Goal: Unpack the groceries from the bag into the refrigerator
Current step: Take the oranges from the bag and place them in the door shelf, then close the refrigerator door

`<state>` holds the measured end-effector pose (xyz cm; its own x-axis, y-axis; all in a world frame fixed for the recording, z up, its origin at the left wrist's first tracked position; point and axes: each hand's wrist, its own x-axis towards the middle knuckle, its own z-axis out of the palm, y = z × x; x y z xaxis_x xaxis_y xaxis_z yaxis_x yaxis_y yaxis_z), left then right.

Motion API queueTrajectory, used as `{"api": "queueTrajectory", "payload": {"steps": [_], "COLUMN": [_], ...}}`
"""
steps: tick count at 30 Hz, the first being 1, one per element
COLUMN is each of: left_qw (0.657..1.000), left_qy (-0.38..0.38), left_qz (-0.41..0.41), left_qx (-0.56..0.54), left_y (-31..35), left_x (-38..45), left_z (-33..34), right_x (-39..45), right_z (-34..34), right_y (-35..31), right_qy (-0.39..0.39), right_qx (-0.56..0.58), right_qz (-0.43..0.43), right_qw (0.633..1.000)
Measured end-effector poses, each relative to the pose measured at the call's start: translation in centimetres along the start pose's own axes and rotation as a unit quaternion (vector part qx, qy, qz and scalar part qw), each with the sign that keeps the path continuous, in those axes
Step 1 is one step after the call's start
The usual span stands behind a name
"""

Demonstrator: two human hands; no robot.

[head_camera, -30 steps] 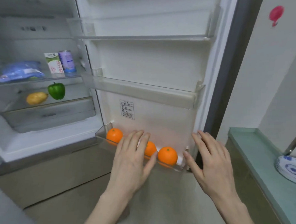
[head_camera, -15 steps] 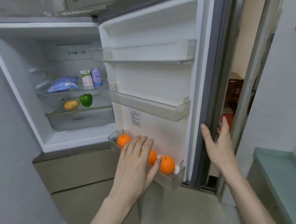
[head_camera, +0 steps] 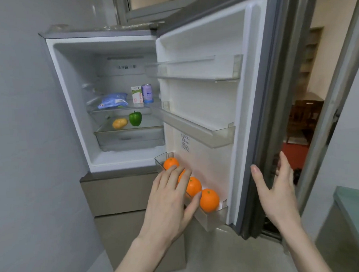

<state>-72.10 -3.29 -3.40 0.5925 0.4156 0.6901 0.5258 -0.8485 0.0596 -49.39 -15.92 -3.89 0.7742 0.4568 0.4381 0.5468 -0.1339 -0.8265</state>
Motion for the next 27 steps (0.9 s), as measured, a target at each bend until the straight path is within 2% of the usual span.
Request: {"api": "queueTrajectory", "payload": {"steps": [10,16,27], "left_qw": [1.0,0.999,0.996], "left_qy": [0.004,0.001,0.011], "left_qz": [-0.017,-0.043,-0.091], "left_qx": [-0.007,-0.008,0.004], "left_y": [-2.5,-4.5,-10.5], "left_x": [-4.4,-6.2,-7.8], "left_z": [-4.1,-5.6,-7.1], "right_x": [-8.3,-11.5,-12.3], "right_z": [3.1,5.9,15.1], "right_y": [-4.8,-7.4,-10.6], "right_qy": [-0.048,-0.111,-0.196], "right_qx": [0.057,0.058,0.138], "right_qz": [-0.046,-0.083,-0.205], "right_qw": [0.996,0.989,0.949]}}
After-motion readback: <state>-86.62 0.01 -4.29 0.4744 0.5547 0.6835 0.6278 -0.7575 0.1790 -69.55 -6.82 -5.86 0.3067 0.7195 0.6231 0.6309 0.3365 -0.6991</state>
